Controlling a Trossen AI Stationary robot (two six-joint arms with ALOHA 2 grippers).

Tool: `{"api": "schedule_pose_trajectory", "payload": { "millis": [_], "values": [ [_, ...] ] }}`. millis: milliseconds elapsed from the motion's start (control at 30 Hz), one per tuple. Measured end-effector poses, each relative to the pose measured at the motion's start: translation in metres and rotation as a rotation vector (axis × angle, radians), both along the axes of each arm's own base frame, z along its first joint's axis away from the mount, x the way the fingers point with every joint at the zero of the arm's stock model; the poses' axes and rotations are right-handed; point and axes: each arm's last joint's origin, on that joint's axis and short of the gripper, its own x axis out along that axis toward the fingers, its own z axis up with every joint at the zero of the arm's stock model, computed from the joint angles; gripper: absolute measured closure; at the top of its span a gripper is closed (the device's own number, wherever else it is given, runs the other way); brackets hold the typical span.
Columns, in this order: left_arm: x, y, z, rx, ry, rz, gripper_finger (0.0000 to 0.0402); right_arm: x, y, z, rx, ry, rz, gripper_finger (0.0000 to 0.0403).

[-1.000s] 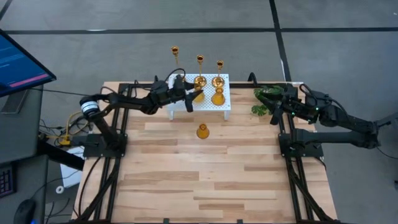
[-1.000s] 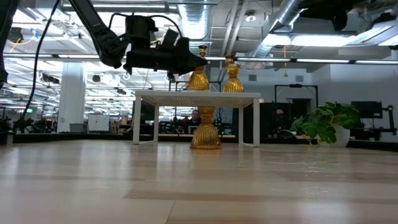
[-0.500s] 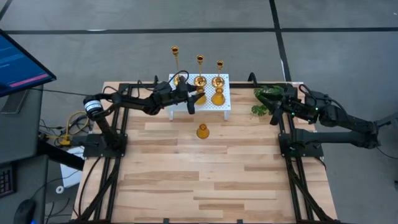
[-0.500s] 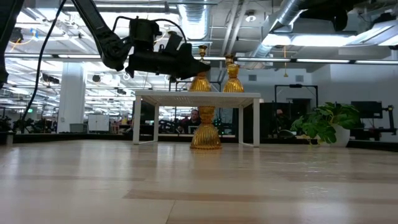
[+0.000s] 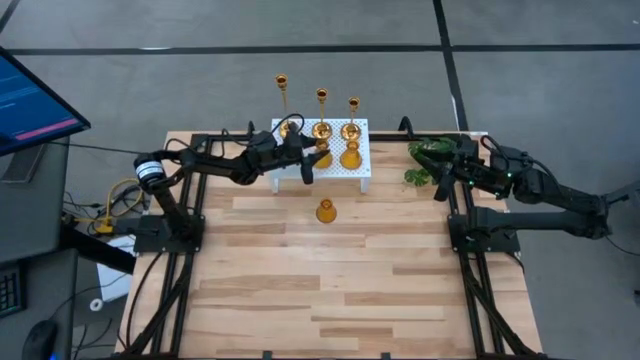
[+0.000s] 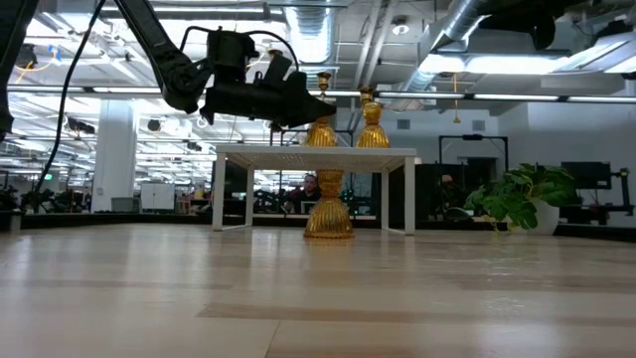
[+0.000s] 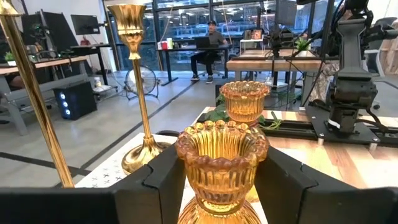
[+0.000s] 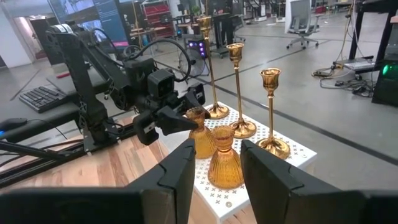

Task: Pick & Place candle stick holders
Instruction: Put the left yellow glass candle holder on the shelf aligned with the other yellow glass candle holder, then put the yellow glass candle holder on the shelf aligned with the other yellow glass candle holder

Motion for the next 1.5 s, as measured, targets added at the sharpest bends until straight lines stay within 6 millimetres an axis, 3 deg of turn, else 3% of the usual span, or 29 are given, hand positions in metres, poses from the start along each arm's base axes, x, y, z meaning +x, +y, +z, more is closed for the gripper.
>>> {"api": "schedule_pose_trajectory", "payload": {
  "millis": [533,1000,1233,1367,1500],
  "values": [
    [0.003,-0.01,0.003,0.019,-0.005,-0.029,0.0101,0.0,0.0,0.0,-0.005,0.0,0.001,0.0283],
    [-0.029,-0.019,0.03,0.049,0.173,0.119,0.0098,0.0,0.0,0.003,-0.01,-0.028,0.001,0.0283],
    [-0.065,-0.038,0.07,0.101,0.096,0.14,0.0098,0.0,0.0,0.003,-0.01,-0.028,0.002,0.0283],
    [-0.091,-0.073,0.092,0.025,0.041,0.081,0.0103,0.0,0.0,0.003,-0.009,-0.028,0.006,0.0283],
    [-0.105,-0.11,0.089,-0.012,0.155,0.017,0.0114,0.0,0.0,0.003,-0.015,-0.025,0.01,0.0283]
  ]
}}
